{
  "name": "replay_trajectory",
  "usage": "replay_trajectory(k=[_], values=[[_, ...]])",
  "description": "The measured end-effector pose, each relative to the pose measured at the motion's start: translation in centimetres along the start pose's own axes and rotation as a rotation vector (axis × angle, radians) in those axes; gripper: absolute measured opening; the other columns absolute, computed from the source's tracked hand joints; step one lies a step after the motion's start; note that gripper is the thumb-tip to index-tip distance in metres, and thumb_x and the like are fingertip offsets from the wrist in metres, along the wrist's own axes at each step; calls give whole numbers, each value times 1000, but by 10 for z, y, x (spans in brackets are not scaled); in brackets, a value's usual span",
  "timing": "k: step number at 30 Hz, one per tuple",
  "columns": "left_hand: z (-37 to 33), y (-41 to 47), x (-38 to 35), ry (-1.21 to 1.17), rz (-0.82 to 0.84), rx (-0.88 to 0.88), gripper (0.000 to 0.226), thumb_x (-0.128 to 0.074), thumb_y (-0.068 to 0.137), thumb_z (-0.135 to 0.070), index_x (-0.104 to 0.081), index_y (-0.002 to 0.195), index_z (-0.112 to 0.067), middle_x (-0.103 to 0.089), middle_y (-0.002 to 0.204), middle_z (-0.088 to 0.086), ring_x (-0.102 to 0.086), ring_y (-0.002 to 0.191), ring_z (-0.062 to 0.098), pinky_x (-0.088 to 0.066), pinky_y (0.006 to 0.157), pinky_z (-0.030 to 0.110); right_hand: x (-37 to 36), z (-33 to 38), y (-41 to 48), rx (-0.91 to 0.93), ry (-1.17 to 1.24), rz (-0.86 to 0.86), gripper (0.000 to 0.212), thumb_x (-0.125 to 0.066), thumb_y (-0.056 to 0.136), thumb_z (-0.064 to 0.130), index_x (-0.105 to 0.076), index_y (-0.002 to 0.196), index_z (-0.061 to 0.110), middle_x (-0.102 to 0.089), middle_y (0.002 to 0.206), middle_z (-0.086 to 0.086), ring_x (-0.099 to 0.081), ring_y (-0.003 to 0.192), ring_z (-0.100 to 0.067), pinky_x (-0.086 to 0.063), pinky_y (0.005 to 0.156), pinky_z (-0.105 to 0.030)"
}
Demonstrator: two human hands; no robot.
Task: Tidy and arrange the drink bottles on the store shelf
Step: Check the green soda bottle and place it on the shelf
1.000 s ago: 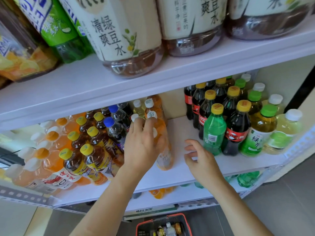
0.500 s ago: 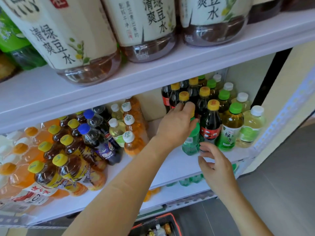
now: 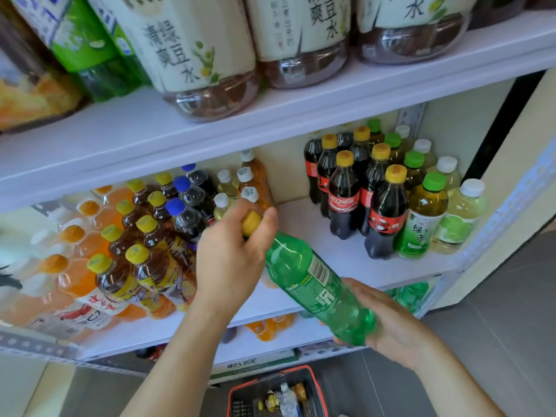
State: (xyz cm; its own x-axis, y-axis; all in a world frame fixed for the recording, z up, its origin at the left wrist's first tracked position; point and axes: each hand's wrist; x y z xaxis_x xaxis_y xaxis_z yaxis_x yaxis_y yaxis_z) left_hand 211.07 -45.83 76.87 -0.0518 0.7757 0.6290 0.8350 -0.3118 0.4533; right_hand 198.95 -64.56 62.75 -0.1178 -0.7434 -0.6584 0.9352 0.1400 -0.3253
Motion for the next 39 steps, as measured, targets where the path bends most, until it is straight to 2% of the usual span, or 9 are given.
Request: replay_trajectory(k=[3, 11, 15, 20, 26, 30, 33, 35, 39], values=[[10, -8, 21, -203, -32, 191, 23, -60, 91, -48, -62, 82, -27, -57, 66, 7, -55, 61, 29, -52, 57, 46, -13, -5, -8, 60, 78, 120, 60, -89, 67, 27, -65, 121, 15, -64, 119, -26, -65, 102, -45, -58, 73, -45], [37, -52, 81, -574, 114, 358, 16, -52, 101, -29, -67, 104, -25, -47, 55, -9, -39, 47, 5, -30, 41, 15, -61, -18, -43, 149, 82, 84, 65, -92, 53, 10, -68, 113, 19, -67, 104, -24, -69, 88, -42, -58, 57, -34], [44, -77, 108, -658, 128, 341, 22, -55, 95, -37, -66, 104, -20, -45, 61, -2, -39, 50, 8, -34, 45, 16, -89, -25, -63, 129, 59, 41, 61, -95, 54, 20, -70, 110, 15, -67, 105, -26, -69, 82, -47, -59, 58, -37], [47, -103, 124, -672, 24, 289, 21, -55, 92, -45, -63, 83, -27, -44, 56, -13, -40, 51, 7, -39, 49, 19, -117, -40, -85, 160, -31, 26, 60, -92, 61, 31, -69, 114, 14, -66, 117, -20, -68, 94, -40, -59, 62, -38], [45, -115, 129, -616, -178, 396, 40, -63, 86, -56, -52, 75, -20, -49, 66, 1, -46, 59, 16, -41, 56, 34, -131, -62, -107, 257, -189, -10, 63, -81, 71, 2, -58, 125, 23, -60, 126, -16, -63, 105, -39, -57, 76, -36], [41, -122, 134, -625, -107, 316, 33, -60, 84, -56, -63, 81, -24, -51, 65, -4, -45, 55, 9, -43, 50, 25, -136, -62, -121, 253, -122, -85, 59, -79, 75, 12, -57, 129, 19, -66, 122, -19, -66, 96, -53, -60, 63, -31], [41, -125, 141, -767, 3, 302, 26, -63, 85, -46, -68, 101, -26, -46, 66, -4, -40, 59, 12, -38, 55, 28, -139, -60, -123, 224, -118, -183, 77, -89, 61, 42, -58, 126, 14, -68, 116, -21, -71, 70, -44, -56, 47, -29], [44, -125, 146, -915, 75, 283, 26, -62, 90, -33, -67, 112, -21, -40, 63, -2, -38, 58, 13, -38, 54, 24, -139, -58, -122, 202, -187, -194, 74, -78, 63, 63, -66, 112, 8, -69, 100, -30, -70, 61, -36, -54, 43, -29], [41, -120, 143, -1001, 102, 231, 23, -62, 91, -27, -65, 112, -17, -37, 66, 2, -34, 60, 16, -36, 53, 25, -131, -50, -117, 88, -221, -162, 65, -52, 72, 70, -77, 88, 13, -66, 72, -29, -67, 52, -31, -50, 39, -26]])
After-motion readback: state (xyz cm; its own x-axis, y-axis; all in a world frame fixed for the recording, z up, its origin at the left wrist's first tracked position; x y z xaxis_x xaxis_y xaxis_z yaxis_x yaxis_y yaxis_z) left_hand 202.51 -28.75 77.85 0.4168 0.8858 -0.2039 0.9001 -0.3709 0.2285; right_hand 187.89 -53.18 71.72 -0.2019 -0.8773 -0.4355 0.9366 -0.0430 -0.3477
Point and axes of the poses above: each hand's wrist, its own y-axis towards the middle knuckle, its own x-axis out of the back of the hand, z = x × y
